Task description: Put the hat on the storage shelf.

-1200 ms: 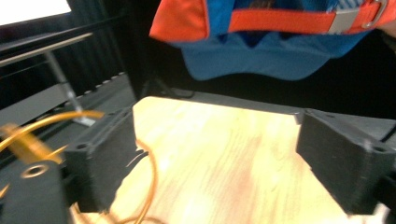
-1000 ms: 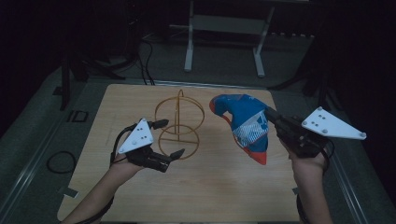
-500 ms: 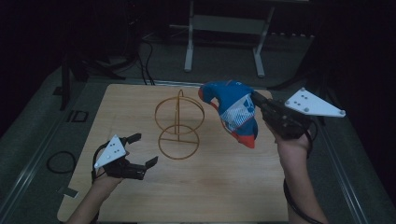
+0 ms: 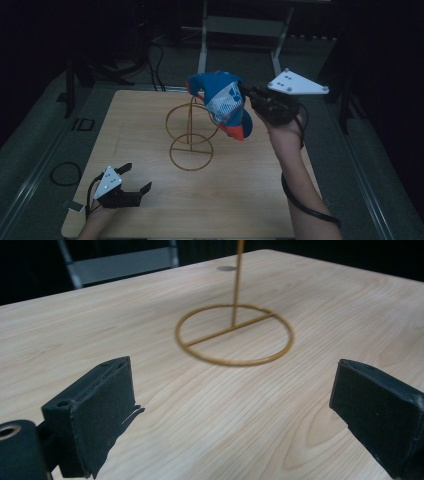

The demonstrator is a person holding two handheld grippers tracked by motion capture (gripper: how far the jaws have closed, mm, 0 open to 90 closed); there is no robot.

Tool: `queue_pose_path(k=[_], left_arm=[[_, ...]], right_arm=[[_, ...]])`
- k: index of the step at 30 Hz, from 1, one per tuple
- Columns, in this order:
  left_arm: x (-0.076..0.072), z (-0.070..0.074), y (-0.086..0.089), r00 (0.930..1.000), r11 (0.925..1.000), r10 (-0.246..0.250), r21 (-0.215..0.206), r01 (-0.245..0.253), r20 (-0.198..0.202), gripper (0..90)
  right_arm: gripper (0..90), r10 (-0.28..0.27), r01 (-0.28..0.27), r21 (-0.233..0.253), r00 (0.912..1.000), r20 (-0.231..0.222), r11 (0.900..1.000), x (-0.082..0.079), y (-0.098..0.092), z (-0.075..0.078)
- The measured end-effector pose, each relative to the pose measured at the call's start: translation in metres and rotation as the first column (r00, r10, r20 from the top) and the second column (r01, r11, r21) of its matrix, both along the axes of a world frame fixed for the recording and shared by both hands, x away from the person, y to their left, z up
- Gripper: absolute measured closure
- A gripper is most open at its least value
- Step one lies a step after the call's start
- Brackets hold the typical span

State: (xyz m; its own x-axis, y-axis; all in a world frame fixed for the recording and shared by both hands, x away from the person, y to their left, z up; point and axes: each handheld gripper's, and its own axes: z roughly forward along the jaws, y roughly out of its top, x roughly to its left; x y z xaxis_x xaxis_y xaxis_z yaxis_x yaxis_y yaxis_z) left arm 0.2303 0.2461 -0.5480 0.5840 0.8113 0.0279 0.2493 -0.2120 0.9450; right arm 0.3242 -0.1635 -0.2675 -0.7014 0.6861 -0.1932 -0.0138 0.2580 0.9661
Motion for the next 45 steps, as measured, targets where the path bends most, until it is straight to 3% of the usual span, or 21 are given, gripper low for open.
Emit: queue_pose_path(k=[8, 10, 21, 30, 36, 45], left_arm=[[-0.01, 0.0, 0.009, 0.9971, 0.9976, 0.065, -0.026, -0.064, 0.039, 4.7], [-0.011, 0.001, 0.011, 0.9968, 0.996, 0.07, -0.058, -0.068, 0.038, 4.7], [-0.008, -0.012, 0.017, 0.9951, 0.9945, 0.099, -0.036, -0.099, -0.007, 4.7], [-0.008, -0.013, 0.017, 0.9951, 0.9943, 0.098, -0.041, -0.099, -0.008, 4.7], [-0.008, -0.013, 0.016, 0.9953, 0.9943, 0.096, -0.046, -0.096, -0.014, 4.8], [-0.008, -0.013, 0.017, 0.995, 0.9936, 0.099, -0.052, -0.1, -0.012, 4.8]], right_arm=[[90.0, 0.037, -0.039, -0.042, 0.9988, -0.031, 0.998, 0.02, 0.047, -0.006], [90.0, 0.054, -0.056, -0.054, 0.9976, -0.042, 0.997, 0.024, 0.06, -0.009], [90.0, 0.151, -0.167, -0.114, 0.9788, -0.138, 0.979, 0.037, 0.122, -0.04], [90.0, 0.182, -0.205, -0.119, 0.9659, -0.185, 0.971, 0.042, 0.131, -0.053], [90.0, 0.19, -0.229, -0.172, 0.9573, -0.218, 0.958, 0.046, 0.136, -0.063], [90.0, 0.167, -0.206, -0.156, 0.9582, -0.232, 0.966, 0.047, 0.117, -0.073]])
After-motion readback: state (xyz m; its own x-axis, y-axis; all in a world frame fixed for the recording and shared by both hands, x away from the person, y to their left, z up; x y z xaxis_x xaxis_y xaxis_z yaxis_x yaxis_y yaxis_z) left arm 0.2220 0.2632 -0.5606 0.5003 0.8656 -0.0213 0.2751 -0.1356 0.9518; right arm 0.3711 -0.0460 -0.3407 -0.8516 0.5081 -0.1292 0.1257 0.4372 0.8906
